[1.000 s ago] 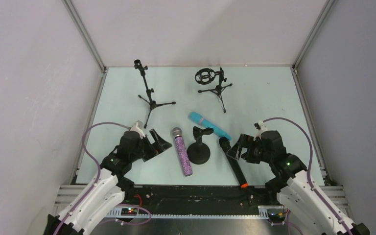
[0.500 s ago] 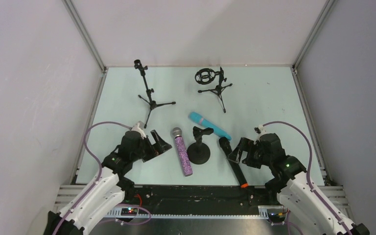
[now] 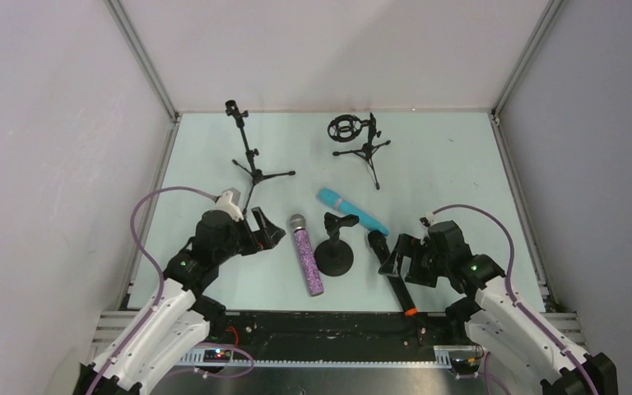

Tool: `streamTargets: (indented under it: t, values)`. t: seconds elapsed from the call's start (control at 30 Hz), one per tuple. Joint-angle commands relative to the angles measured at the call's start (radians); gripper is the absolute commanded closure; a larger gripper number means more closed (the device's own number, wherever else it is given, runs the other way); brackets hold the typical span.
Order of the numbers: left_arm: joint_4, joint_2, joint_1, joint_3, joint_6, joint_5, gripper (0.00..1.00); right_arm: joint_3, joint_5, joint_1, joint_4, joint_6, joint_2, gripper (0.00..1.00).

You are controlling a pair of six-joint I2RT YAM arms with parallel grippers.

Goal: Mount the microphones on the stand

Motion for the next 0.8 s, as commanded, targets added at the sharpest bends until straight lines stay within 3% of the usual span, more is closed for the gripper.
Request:
streamTargets:
  t: [0.0, 0.33, 0.77]
  values:
    - [0.017, 0.016, 0.006, 0.063, 0.086, 0.021, 0.0, 0.003, -0.015, 0.016, -0.003, 0.007, -0.003, 0.0]
    - [0.017, 0.039, 0.007, 0.157, 0.143, 0.11, 0.0, 0.022, 0.055, 0.067, -0.04, 0.062, -0.048, 0.0]
    - [-0.049, 0.114, 0.006, 0.249, 0.269, 0.157, 0.0, 0.177, 0.238, 0.169, -0.139, 0.051, 0.144, 0.0]
